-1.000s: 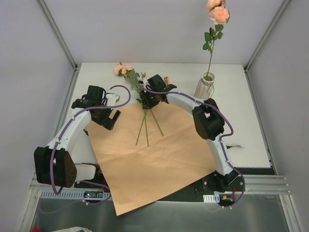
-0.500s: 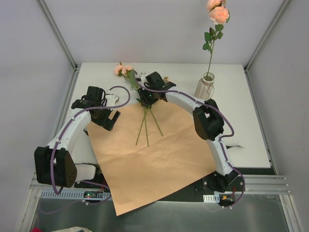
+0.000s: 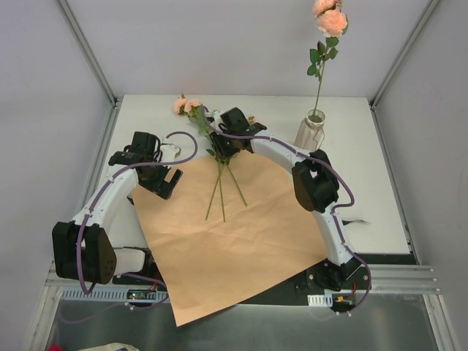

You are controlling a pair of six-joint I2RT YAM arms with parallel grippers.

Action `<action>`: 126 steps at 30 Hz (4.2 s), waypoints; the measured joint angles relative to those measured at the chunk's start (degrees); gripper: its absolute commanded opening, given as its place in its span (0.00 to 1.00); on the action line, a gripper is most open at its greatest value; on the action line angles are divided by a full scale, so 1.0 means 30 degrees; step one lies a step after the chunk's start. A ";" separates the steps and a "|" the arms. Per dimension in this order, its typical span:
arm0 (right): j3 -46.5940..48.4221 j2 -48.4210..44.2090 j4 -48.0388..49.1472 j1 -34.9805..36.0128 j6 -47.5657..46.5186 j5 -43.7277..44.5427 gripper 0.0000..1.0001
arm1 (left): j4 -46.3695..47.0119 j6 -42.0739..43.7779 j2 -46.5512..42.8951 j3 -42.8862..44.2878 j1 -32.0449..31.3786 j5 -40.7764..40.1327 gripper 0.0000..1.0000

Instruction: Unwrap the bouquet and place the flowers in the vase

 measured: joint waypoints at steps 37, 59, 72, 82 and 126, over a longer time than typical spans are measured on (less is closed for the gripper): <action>-0.3038 -0.7337 0.4925 0.0095 0.2703 0.0204 0.01 | 0.0015 -0.0510 -0.0029 0.0809 0.2397 0.0415 0.99; -1.1533 -1.8054 2.2382 -0.7140 -0.2237 0.4962 0.01 | -0.0160 -0.0583 -0.0517 0.1078 0.2747 0.1545 0.99; -1.3114 -1.6655 2.6556 -0.9020 -0.1326 0.4677 0.01 | -0.0146 -0.0138 0.0787 0.2514 0.2747 0.2412 0.99; -1.5460 -1.6101 2.7146 -0.9391 -0.1290 0.4677 0.01 | -0.0160 -0.0022 0.1406 0.2601 0.2747 0.2441 0.99; -1.7063 -2.0444 1.4542 -0.1151 -0.1399 0.5515 0.96 | -0.0386 0.0029 -0.0831 0.2076 0.2747 0.2419 0.99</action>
